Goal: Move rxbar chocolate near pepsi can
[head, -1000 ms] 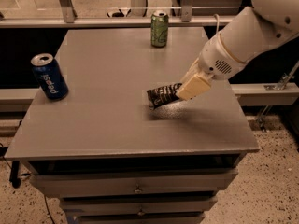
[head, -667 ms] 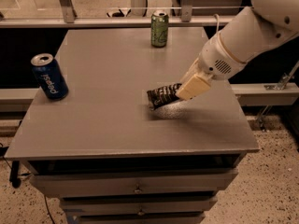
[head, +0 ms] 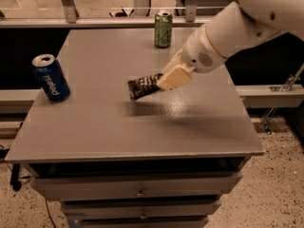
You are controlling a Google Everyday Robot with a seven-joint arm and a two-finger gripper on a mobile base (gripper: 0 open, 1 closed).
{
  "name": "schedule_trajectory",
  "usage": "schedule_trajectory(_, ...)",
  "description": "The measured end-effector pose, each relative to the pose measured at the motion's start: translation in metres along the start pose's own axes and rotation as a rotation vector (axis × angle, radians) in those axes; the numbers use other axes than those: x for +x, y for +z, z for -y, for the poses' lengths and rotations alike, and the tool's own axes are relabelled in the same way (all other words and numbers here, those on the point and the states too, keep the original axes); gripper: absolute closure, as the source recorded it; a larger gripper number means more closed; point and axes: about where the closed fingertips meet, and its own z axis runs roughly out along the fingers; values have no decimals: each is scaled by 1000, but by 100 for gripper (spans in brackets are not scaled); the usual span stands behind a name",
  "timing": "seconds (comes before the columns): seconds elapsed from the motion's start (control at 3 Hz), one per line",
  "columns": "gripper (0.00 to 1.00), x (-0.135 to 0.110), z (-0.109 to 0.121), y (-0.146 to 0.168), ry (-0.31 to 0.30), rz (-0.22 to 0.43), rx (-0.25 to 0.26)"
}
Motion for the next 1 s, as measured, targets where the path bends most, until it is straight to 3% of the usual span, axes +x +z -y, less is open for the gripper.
schedule_trajectory(0.33, 100, -50, 15, 27, -15, 121, -18)
schedule_trajectory(0.67, 100, -86, 20, 61, -20, 188, -45)
schedule_trajectory(1.0, 100, -105, 18, 96, -14, 214, -85)
